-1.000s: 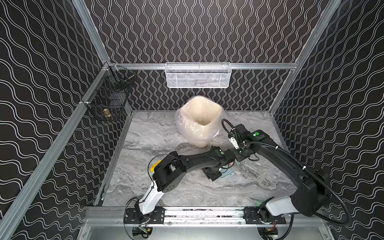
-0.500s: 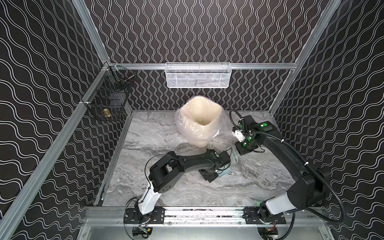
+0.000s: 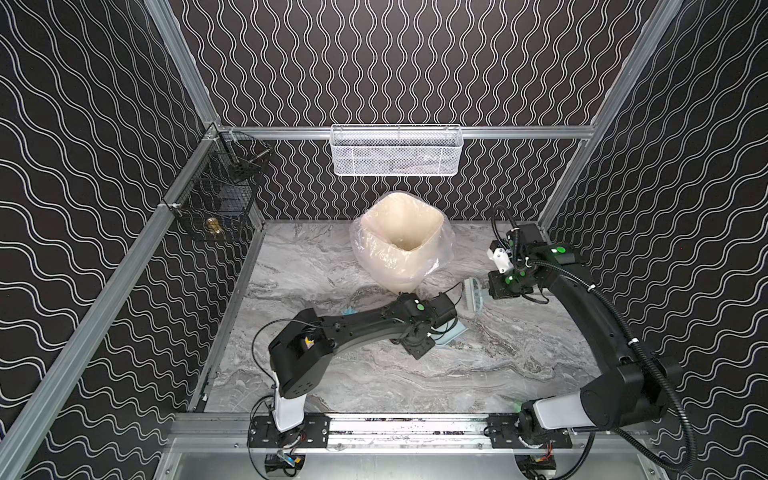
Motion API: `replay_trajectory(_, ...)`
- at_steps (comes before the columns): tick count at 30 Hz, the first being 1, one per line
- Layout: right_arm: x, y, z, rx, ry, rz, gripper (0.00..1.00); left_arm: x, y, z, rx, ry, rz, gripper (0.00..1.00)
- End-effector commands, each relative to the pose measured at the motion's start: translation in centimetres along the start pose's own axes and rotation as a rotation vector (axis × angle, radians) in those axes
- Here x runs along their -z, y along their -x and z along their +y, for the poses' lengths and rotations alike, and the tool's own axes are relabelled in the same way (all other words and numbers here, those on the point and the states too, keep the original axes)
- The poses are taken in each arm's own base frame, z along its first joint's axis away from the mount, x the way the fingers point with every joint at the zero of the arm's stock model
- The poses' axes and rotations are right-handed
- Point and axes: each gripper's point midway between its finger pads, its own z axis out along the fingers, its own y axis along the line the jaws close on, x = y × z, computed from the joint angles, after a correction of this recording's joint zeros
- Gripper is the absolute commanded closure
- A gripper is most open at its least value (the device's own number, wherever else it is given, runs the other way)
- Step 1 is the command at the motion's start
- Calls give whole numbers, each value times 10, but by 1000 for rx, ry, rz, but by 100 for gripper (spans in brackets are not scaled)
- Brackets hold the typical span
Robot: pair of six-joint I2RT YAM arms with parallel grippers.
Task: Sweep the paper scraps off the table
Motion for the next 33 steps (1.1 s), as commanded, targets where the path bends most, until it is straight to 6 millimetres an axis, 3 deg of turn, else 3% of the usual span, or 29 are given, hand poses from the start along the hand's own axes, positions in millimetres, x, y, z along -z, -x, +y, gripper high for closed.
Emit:
replay_trajectory(1,2,4,6,-19,56,-36,100,20,-9,10,38,22,-10,100)
replay_trajectory(7,5,-1,6,-37,87,-42,100,69,-36,33,90,80,-41,100)
replay_trajectory(18,13,-9,23,-85,199,-50,100,146,-81,76,282,153,-96,100)
replay_trajectory(27,15,-8,27,-93,225,-57,100,193,-113,129,430,213,-73,100)
replay_trajectory(33,19,-7,30,-96,239,-70,100,213,-118,166,482,228,-72,100)
